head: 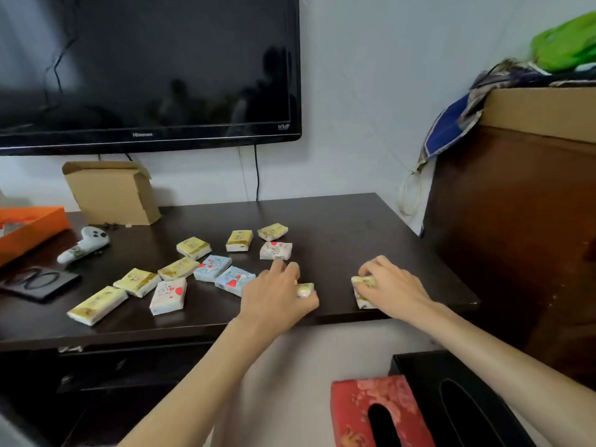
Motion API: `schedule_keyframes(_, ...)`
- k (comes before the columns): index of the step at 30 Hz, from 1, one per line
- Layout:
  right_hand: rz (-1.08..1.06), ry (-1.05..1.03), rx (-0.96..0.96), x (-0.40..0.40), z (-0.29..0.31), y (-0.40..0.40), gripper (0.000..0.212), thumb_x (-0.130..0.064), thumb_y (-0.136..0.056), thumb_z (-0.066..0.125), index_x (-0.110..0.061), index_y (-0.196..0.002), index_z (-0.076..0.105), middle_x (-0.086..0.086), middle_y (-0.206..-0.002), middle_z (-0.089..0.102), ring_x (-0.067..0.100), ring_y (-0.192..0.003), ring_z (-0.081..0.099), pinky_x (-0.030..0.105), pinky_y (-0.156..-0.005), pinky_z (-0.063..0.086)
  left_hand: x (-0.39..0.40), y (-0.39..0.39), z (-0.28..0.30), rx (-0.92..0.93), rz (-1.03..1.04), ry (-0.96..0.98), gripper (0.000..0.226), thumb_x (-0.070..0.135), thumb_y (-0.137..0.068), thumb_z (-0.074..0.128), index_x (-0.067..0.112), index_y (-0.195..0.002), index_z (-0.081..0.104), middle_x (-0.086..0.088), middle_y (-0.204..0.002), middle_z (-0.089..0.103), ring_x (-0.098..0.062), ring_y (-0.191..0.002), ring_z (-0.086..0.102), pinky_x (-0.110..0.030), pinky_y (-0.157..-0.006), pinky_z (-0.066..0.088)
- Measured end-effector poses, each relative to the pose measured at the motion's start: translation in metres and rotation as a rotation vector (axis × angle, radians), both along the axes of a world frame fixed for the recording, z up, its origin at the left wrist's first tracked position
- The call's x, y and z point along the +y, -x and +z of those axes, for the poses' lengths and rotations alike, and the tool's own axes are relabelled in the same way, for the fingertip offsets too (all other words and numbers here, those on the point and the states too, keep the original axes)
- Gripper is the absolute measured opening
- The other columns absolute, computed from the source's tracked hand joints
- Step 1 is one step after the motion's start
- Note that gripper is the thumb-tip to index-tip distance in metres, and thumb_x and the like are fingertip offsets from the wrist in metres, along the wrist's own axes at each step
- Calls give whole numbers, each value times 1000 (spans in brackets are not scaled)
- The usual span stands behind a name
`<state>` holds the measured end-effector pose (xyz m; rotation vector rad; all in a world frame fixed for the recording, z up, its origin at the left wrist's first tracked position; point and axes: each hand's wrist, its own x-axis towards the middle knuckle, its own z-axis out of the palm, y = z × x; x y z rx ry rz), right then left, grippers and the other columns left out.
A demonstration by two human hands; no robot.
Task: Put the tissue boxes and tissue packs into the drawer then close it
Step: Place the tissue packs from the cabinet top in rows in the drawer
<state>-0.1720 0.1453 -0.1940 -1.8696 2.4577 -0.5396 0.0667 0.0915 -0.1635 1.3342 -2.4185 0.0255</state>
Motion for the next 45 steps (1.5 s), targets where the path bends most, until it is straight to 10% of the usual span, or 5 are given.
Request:
schedule_keyframes(9,181,-181,10,28,-1,28,80,-77,-86,51,-28,-149,48,-10,-148,48,15,-129,43,44,-92,47,-5,63,-9,-154,-84,-103,48,51,-99,44,8,-103,66,-11,-114,56,-36,-103,60,-44,-81,46)
schedule_keyframes(19,184,-108,-101,29,1,41,68,-47,-88,73,-25,-148,51,-7,-149,48,16,-130,47,41,-100,46,15,67,-5,-304,-49,-106,52,47,-102,37,5,-120,62,-16,-121,55,-36,-111,59,-38,-77,43)
schedule_keyframes(27,185,-67,-183,34,2,43,75,-52,-78,80,-31,-144,50,-11,-151,41,13,-125,51,39,-99,47,-8,53,18,-52,-61,-87,35,41,-92,52,15,-114,62,-5,-113,63,-25,-101,60,-34,-70,40)
schedule_keyframes(34,252,-126,-238,29,8,40,90,-39,-79,83,-27,-156,37,-6,-152,45,14,-134,44,37,-105,44,-19,48,-10,-143,-348,-358,100,38,-80,76,18,-158,17,-4,-164,19,-18,-152,12,-34,-120,22)
schedule_keyframes(45,305,-8,-341,52,1,3,77,-29,-72,82,-42,-139,45,-21,-128,52,4,-117,56,34,-94,53,5,8,-17,107,-355,-338,83,48,-71,81,25,-140,42,7,-128,49,-11,-115,53,-33,-98,46)
